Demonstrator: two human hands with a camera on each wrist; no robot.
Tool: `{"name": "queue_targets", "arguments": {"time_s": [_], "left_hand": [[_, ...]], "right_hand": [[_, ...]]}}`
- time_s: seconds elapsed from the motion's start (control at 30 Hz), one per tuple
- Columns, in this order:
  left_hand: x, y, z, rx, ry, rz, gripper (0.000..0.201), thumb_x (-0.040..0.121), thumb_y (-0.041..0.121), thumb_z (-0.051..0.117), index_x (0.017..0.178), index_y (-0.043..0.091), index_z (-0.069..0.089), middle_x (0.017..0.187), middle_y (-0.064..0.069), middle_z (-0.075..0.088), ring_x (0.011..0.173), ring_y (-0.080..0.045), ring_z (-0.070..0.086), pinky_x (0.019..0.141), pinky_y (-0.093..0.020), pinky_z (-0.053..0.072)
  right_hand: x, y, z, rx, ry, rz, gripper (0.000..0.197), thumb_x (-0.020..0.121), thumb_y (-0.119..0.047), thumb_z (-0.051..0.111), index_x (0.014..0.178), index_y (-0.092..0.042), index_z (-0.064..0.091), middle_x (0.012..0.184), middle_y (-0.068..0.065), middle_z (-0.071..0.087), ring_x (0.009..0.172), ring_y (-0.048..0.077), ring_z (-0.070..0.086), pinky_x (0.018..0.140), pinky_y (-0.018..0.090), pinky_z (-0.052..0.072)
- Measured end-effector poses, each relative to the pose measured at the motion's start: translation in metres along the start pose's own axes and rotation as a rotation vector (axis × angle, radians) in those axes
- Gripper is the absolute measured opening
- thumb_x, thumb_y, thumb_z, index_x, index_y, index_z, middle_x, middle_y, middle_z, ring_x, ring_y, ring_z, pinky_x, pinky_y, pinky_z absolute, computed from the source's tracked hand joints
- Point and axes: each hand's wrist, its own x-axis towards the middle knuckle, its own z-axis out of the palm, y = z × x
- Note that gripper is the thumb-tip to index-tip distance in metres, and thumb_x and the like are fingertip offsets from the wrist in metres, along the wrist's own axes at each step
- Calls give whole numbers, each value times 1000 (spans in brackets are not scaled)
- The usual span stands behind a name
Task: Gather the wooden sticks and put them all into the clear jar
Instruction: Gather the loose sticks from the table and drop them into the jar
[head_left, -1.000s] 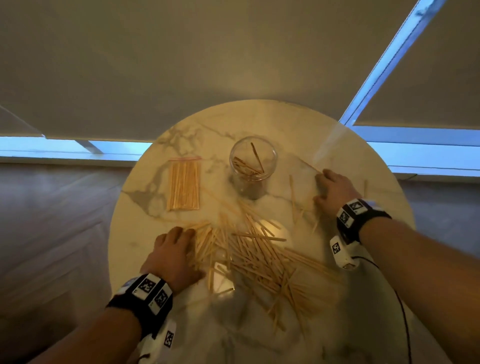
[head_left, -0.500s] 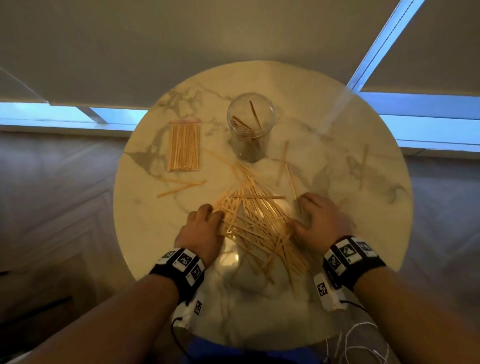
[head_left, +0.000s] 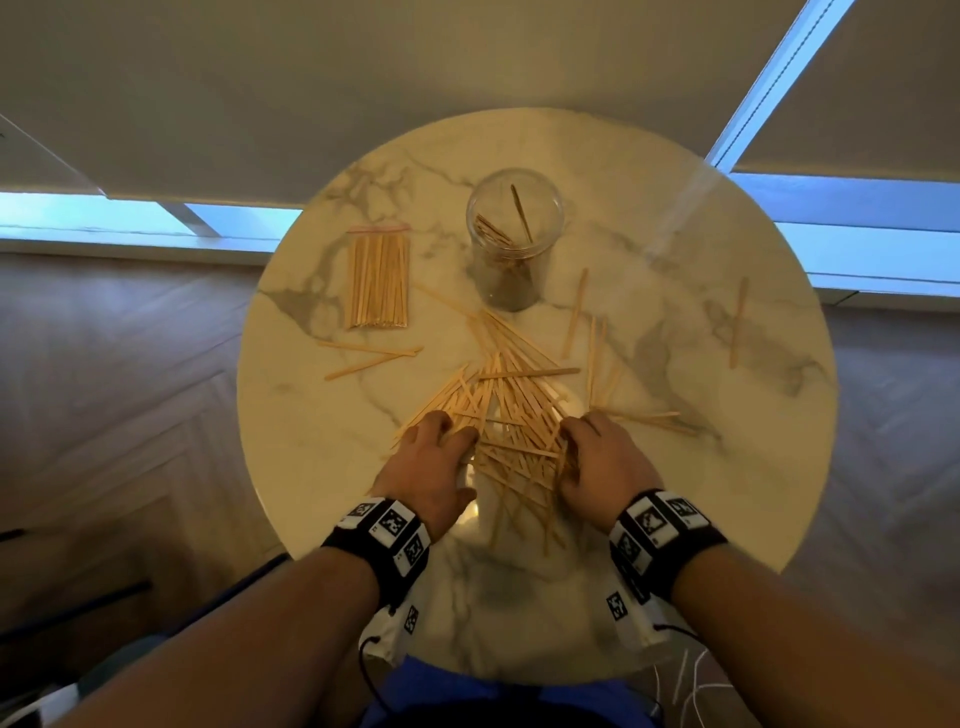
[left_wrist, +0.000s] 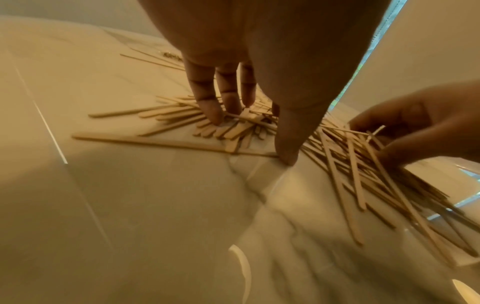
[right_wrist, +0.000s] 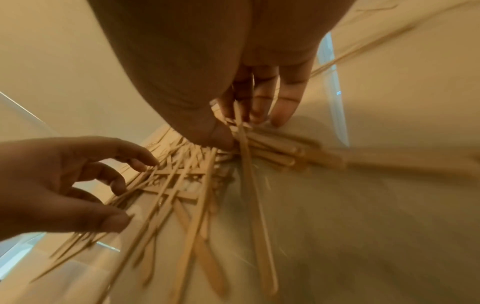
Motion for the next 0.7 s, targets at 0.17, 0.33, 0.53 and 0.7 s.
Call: {"name": "queue_targets", "arguments": {"time_s": [0.17, 0.33, 0.53, 0.7], "left_hand": [[2, 0, 4, -54, 42, 20, 51, 99, 36, 53, 147, 44, 38, 152, 1, 30, 139, -27, 35, 108, -47, 47], [5, -9, 4, -56, 29, 33, 70, 96, 17, 53, 154, 44, 23, 152, 3, 25, 139, -25, 34, 108, -42, 47], [6, -24, -3, -101, 17, 10, 83, 91, 17, 55, 158, 39, 12, 153, 4, 24, 135, -25, 36, 108, -42, 47], [3, -32, -7, -120, 30, 17, 78, 92, 22, 56, 159, 35, 18, 157, 3, 25, 139, -25, 36, 113, -39, 41]], "right_hand": [[10, -21, 3, -73, 18, 74, 78, 82, -68, 55, 144, -22, 42, 136, -1, 43, 122, 24, 46, 99, 43, 51], [13, -30, 13, -26, 65, 102, 65, 89, -41, 69, 142, -16, 41, 137, 7, 46, 122, 28, 50, 98, 43, 52], [27, -41, 10, 152, 86, 167, 78, 81, -21, 67, 148, -29, 27, 124, 13, 54, 111, 34, 57, 94, 46, 53], [37, -50, 13, 142, 66, 192, 56, 85, -14, 63, 136, -22, 40, 121, 11, 57, 107, 30, 57, 90, 45, 53]]}}
